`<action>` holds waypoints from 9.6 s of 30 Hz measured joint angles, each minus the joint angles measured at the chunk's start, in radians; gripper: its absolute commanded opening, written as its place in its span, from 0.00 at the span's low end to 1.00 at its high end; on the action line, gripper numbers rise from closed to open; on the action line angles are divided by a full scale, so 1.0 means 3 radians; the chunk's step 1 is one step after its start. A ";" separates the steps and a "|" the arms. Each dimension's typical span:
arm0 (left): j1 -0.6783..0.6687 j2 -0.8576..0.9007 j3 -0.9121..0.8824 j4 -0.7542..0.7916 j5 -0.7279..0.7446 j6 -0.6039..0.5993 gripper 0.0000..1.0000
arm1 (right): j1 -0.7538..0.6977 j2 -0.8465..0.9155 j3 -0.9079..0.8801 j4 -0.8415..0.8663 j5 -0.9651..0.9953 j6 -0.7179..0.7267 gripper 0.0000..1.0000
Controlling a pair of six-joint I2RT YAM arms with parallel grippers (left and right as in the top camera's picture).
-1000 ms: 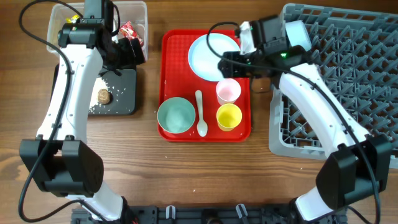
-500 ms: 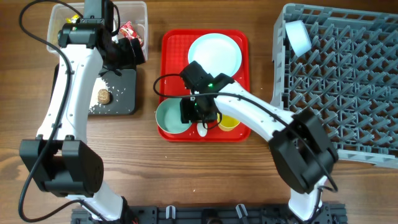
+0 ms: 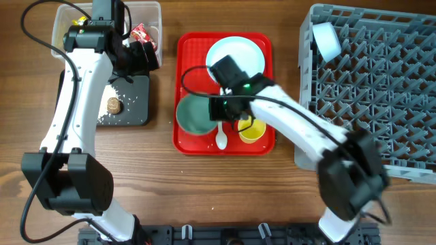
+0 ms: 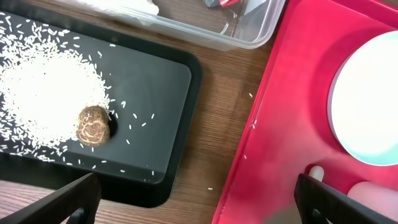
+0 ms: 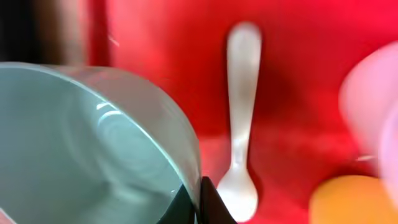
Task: Sort waste into correct bins and load items into the dishwasher rack
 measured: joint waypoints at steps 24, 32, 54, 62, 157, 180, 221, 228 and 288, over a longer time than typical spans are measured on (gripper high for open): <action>0.0000 0.0000 0.0000 0.0000 0.0000 0.0000 1.00 | -0.1470 -0.0263 0.0095 -0.0586 0.4358 -0.1846 0.04; 0.0000 0.0000 0.0000 0.0000 0.0000 0.0000 1.00 | -0.1427 -0.0262 0.0095 -0.0749 0.4322 -0.1906 0.04; 0.0000 0.0000 0.0000 0.0000 0.0000 0.0000 1.00 | -0.1077 -0.0226 -0.0090 -0.0099 0.5091 -0.3203 0.04; 0.0000 0.0000 0.0000 0.0000 0.0000 0.0000 1.00 | -0.1081 -0.0226 -0.0256 -0.0048 0.4906 -0.2808 0.04; 0.0000 0.0000 0.0000 0.0000 -0.0001 0.0000 1.00 | -0.1193 0.0987 0.0655 0.0641 0.0598 -0.0590 0.27; 0.0000 0.0000 0.0000 0.0000 0.0000 0.0000 1.00 | -0.1193 0.1176 0.0877 0.0698 0.0432 -0.0346 0.04; 0.0000 0.0000 0.0000 0.0000 0.0000 0.0000 1.00 | -0.2110 -0.0423 0.0912 0.0774 0.4081 -0.3084 0.04; 0.0000 0.0000 0.0000 -0.0001 -0.0001 0.0000 1.00 | -0.2110 -0.0165 0.0912 0.1011 0.4081 -0.3357 0.04; -0.0005 0.0003 -0.0019 0.0543 0.0526 -0.0092 0.99 | -0.1966 -0.1542 -0.0146 -0.0047 -0.0460 -0.1442 0.93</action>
